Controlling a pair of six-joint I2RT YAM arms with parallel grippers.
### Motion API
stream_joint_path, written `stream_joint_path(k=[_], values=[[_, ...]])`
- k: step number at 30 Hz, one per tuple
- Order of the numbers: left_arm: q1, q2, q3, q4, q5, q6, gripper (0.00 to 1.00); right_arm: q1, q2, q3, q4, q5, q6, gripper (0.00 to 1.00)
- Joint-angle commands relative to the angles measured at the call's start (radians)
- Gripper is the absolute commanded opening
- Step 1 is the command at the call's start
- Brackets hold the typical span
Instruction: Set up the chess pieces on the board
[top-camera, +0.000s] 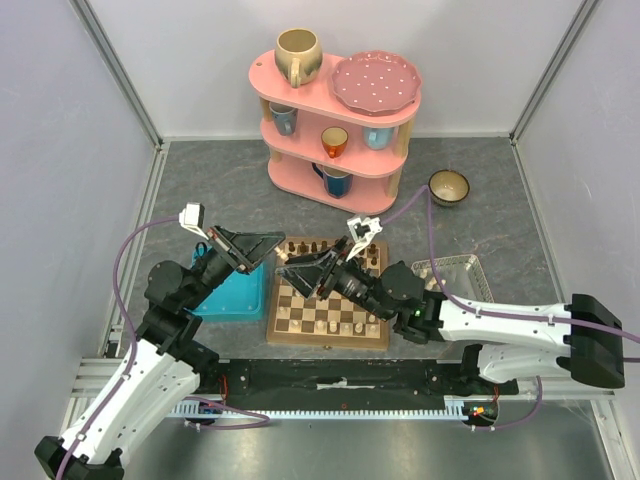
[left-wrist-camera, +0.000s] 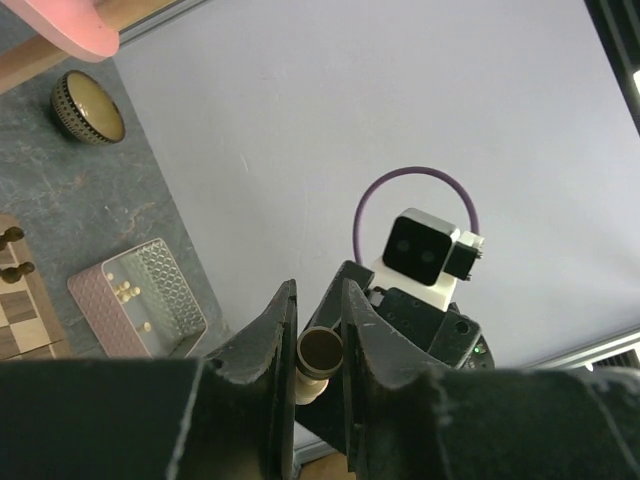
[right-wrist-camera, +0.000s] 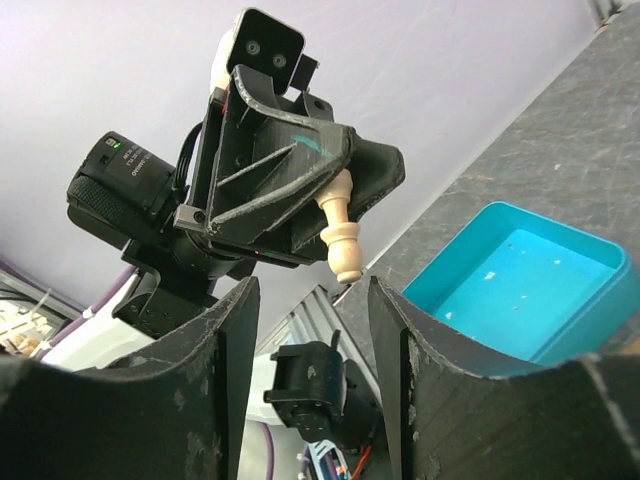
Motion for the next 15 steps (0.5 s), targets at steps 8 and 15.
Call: stream_joint_path(k=[8,15], values=[[-0.004,-0.048,-0.009,0.072,-0.024,-0.062,0.02,0.024,-0.008,-0.031,0.206,0.103,0.029,0.54],[-0.004,-0.054,-0.028,0.096,-0.014,-0.085,0.02,0.022,0.019,-0.007,0.18,0.103,-0.003,0.5]])
